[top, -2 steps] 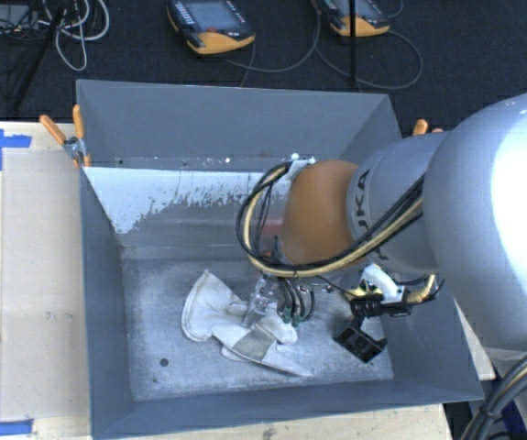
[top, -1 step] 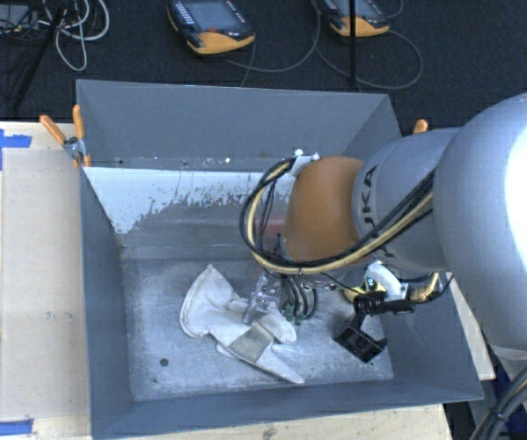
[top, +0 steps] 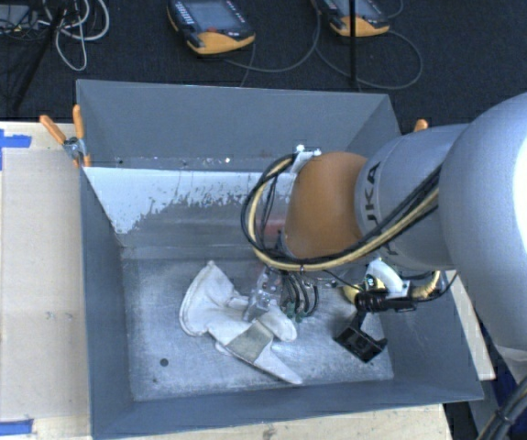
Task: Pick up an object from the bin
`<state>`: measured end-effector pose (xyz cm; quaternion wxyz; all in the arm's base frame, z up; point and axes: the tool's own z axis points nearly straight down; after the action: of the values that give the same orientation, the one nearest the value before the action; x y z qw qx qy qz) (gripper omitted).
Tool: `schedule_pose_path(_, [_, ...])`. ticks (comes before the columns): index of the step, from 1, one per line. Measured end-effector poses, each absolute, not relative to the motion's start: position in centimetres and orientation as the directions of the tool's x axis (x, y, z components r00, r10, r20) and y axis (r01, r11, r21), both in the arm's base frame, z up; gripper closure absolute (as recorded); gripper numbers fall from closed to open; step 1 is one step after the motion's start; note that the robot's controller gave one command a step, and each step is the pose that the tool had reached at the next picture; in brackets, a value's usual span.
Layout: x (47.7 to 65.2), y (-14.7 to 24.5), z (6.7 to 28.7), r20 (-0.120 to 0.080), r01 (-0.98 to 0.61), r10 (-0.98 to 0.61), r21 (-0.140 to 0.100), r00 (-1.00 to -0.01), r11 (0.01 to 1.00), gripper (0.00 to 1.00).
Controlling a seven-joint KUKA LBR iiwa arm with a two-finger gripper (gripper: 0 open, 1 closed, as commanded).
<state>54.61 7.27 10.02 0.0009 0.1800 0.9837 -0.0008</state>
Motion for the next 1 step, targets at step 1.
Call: schedule_pose_path(1, [54.53,7.29,10.7,0.001,0.354,0.354,-0.001,-0.935,0.935,1.0])
